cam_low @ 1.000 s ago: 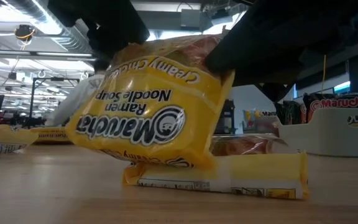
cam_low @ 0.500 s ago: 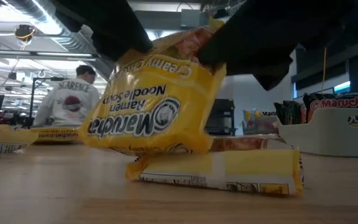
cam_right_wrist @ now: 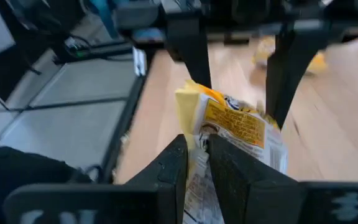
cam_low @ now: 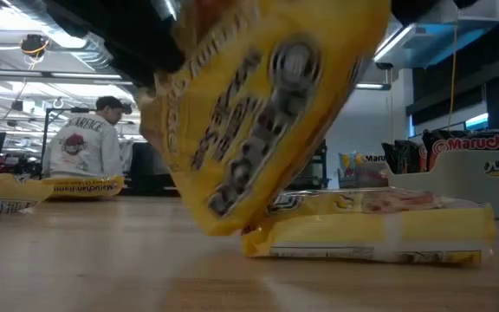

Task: Sort Maruchan noodles
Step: Put the yellow noodle pack into the green bin

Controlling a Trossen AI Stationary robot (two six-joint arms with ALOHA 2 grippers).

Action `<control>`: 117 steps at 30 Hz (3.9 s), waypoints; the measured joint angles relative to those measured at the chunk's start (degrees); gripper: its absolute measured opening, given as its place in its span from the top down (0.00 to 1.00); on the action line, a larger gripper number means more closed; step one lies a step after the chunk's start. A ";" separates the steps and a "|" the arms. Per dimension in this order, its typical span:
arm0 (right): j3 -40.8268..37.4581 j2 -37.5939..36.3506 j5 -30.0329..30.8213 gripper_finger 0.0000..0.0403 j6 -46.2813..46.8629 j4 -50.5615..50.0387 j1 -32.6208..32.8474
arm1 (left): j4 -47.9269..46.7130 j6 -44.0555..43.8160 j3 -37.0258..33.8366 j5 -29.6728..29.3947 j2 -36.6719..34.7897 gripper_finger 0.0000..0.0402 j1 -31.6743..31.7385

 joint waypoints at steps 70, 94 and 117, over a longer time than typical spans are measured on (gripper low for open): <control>0.02 -4.76 17.62 0.34 -23.07 13.74 4.13 | 4.76 -5.75 0.07 -20.02 -14.88 0.57 -6.66; 0.11 -4.76 12.32 0.76 -23.57 15.07 0.66 | 0.44 -0.70 0.07 -15.59 -18.89 0.44 -6.08; 26.54 -14.16 -21.05 0.75 27.07 -89.63 2.77 | -9.75 -16.29 -9.68 -26.60 -17.80 0.45 -13.73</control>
